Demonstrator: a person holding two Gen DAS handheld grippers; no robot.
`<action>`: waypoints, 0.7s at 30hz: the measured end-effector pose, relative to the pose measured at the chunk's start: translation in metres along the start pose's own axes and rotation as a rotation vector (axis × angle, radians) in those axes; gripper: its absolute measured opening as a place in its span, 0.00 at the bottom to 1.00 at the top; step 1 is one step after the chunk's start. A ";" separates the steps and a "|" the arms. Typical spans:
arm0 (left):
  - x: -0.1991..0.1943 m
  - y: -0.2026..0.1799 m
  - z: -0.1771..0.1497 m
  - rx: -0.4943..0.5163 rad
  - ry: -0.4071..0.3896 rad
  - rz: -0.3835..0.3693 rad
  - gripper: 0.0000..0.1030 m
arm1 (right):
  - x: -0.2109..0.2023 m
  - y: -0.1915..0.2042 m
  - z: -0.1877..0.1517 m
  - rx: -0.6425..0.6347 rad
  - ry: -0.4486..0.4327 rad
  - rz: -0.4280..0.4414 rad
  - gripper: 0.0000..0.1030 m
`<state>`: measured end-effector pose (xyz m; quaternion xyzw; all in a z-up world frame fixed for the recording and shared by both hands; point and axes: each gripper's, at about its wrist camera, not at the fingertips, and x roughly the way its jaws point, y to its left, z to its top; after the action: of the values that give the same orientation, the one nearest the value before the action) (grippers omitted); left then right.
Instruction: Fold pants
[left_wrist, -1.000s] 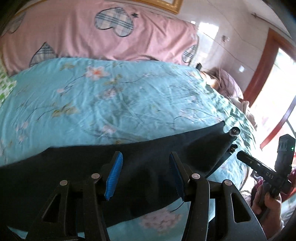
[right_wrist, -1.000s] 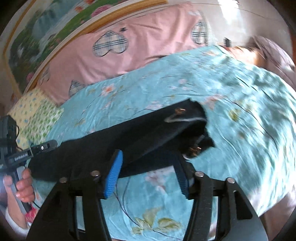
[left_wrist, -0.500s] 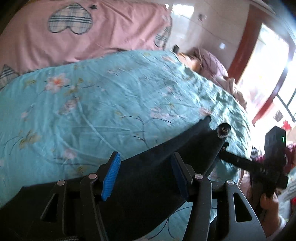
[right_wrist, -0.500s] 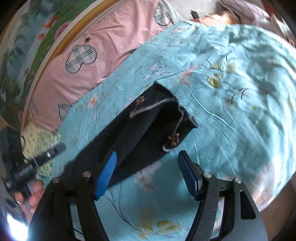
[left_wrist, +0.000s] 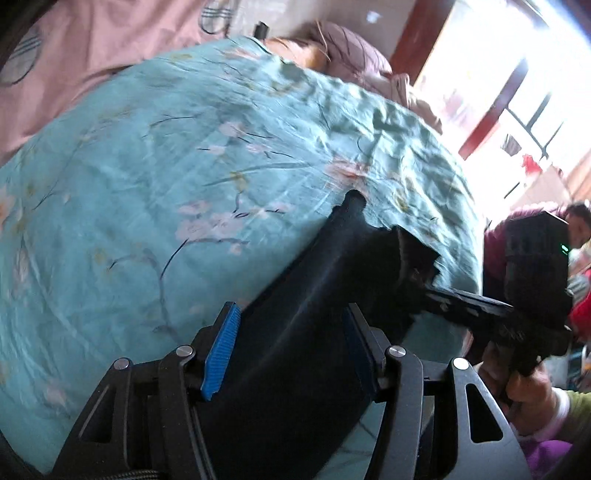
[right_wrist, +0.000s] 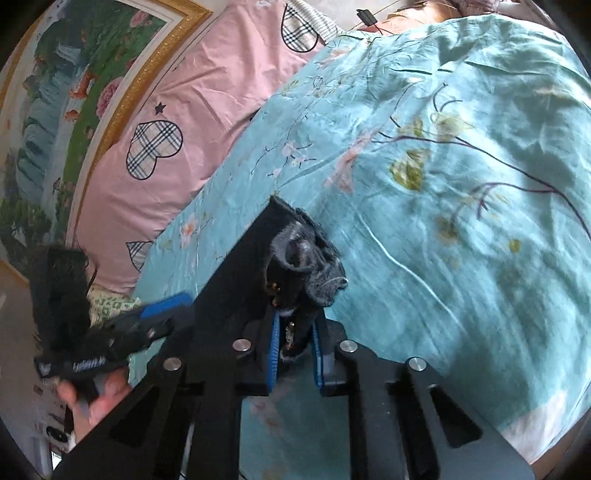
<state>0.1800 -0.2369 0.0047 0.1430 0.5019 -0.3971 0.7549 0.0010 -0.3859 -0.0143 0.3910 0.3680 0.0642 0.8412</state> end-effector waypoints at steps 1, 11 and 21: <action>0.005 -0.001 0.004 0.008 0.011 -0.010 0.52 | -0.002 -0.003 -0.002 -0.004 0.004 0.007 0.13; 0.054 -0.011 0.045 0.017 0.131 -0.146 0.42 | -0.006 -0.009 -0.006 -0.047 -0.004 0.046 0.12; 0.036 -0.015 0.042 0.010 0.022 -0.205 0.10 | -0.011 -0.006 -0.007 -0.053 -0.028 0.075 0.12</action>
<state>0.2024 -0.2891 -0.0042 0.0988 0.5202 -0.4732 0.7040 -0.0125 -0.3896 -0.0153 0.3828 0.3395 0.1000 0.8533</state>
